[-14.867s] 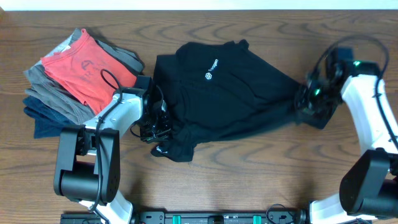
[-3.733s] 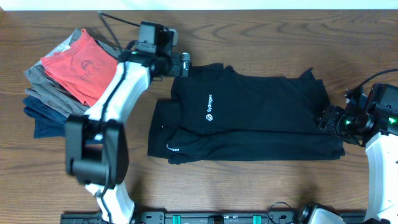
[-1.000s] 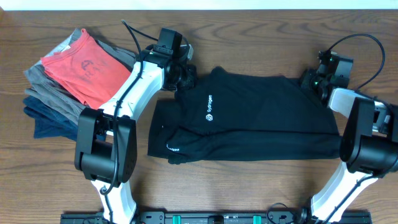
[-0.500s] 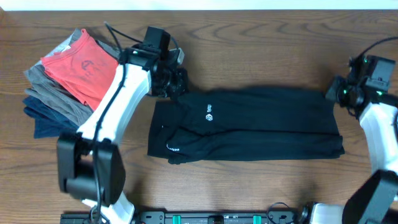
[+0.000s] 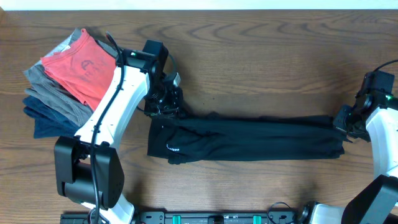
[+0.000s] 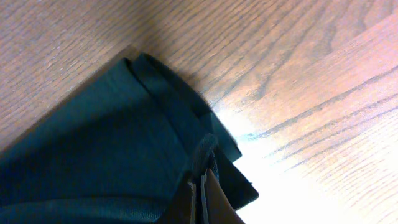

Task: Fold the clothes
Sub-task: 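Fold the far half toward the robot with both grippers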

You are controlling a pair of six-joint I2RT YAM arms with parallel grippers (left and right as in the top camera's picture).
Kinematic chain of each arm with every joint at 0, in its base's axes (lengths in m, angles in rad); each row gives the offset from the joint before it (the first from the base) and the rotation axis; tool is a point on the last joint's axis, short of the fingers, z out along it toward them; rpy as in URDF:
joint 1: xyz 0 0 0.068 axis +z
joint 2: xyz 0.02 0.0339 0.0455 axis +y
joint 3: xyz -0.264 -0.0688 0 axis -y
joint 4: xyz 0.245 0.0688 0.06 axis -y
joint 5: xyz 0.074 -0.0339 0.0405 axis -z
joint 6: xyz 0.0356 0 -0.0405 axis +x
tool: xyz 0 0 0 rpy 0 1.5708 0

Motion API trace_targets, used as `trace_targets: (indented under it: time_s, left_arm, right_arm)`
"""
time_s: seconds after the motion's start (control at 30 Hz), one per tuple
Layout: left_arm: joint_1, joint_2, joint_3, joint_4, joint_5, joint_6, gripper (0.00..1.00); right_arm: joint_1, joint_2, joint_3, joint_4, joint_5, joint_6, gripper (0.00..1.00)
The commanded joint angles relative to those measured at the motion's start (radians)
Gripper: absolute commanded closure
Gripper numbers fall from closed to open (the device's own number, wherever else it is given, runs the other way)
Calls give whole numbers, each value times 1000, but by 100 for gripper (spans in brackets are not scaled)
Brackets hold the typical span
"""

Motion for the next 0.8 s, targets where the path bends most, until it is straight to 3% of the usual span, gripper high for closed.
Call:
trace_targets:
  time_s: [0.0, 0.2, 0.27, 0.3, 0.33, 0.37, 0.43, 0.53, 0.77]
  left_arm:
    - [-5, 3, -44, -6, -5, 21, 94]
    - [-21, 3, -126, -13, -5, 22, 94]
    - [-21, 3, -141, -36, -5, 22, 94]
    - [-21, 3, -145, -55, -5, 22, 85]
    - [-21, 3, -145, -72, -5, 22, 62]
    - [-21, 3, -145, -86, -5, 22, 52]
    - [-21, 3, -145, -109, -5, 22, 41]
    - [-21, 3, -145, -109, -5, 22, 39]
    - [-21, 3, -145, -94, -5, 22, 39]
  right_arm:
    - [-17, -11, 0, -3, 50, 25, 99]
    - [-17, -11, -2, -9, 51, 25, 98]
    - [-17, -11, -2, -11, 50, 25, 87]
    - [-18, -11, -2, -16, 50, 25, 76]
    - [-18, -11, -2, -22, 50, 24, 67]
    - [-21, -11, -2, -30, 50, 24, 62]
    - [-33, -11, -2, -51, 50, 9, 54]
    - [-62, -10, -2, -72, 3, -45, 43]
    - [-140, 51, -2, -88, -109, -113, 37]
